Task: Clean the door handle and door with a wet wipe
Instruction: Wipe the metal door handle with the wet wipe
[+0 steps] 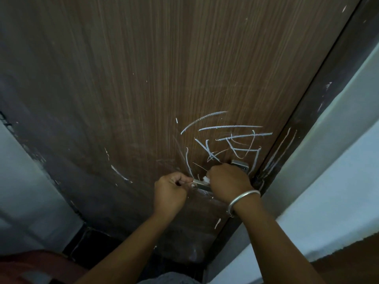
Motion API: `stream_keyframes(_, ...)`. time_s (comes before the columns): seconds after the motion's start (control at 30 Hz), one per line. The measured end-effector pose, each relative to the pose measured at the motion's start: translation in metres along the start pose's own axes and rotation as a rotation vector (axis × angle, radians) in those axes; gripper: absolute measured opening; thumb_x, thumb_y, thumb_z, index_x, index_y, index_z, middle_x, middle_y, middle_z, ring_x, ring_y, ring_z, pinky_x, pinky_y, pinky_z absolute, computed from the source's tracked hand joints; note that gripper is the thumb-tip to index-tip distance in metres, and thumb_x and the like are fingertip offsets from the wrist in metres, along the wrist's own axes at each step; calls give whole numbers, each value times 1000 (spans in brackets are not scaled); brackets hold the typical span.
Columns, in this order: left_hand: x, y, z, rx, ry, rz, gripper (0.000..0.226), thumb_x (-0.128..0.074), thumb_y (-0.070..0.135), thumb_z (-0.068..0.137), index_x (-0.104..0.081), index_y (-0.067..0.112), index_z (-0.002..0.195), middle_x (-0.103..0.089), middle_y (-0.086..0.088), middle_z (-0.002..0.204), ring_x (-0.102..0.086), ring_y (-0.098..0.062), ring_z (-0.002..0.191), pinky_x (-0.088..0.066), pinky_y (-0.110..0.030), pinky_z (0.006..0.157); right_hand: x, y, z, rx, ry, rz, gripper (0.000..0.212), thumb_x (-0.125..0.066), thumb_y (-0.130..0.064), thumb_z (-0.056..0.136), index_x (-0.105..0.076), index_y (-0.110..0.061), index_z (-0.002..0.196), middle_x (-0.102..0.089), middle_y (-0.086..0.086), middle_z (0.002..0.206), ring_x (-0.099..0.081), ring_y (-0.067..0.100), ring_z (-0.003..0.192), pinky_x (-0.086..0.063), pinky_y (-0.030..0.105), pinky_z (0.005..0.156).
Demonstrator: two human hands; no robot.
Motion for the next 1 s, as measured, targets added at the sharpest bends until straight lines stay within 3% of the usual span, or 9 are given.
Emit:
stream_keyframes(0.13, 1, 2, 0, -8, -8, 27, 22, -76, 6, 71, -69, 26, 66, -71, 7, 68, -66, -6, 67, -56, -28, 68, -3, -3, -9, -28, 65, -119, 21, -44, -19, 94, -64, -20, 100, -68, 4, 99, -62, 22, 95, -43, 37, 84)
stream_keyframes(0.33, -1, 3, -2, -1, -7, 2, 20, -75, 6, 72, -70, 24, 67, -71, 3, 68, -66, -10, 67, -56, -26, 66, -8, 9, -27, -69, 310, -72, 18, -44, -26, 96, -59, -19, 104, -68, 4, 92, -61, 24, 92, -47, 31, 73)
stream_keyframes(0.57, -2, 0, -2, -11, -5, -10, 23, -74, 5, 72, -69, 27, 67, -71, 4, 69, -66, -7, 68, -52, -17, 64, -18, 4, -21, -74, 157, -84, 24, -39, -19, 96, -61, -17, 105, -66, 7, 100, -50, 28, 107, -46, 35, 84)
stream_keyframes(1.0, -4, 1, -1, -41, 25, 37, 32, -75, 3, 70, -64, 30, 56, -69, 11, 64, -64, -3, 64, -51, -20, 63, -12, -7, -11, -48, 222, 174, 15, -45, -27, 96, -55, -15, 100, -69, 8, 95, -66, 26, 90, -49, 33, 76)
Point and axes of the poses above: each hand's wrist, its own z-axis towards the middle knuckle, its own x-axis out of the back of the hand, y = z × x, the point moved 2 cm from there along z, towards the middle knuckle
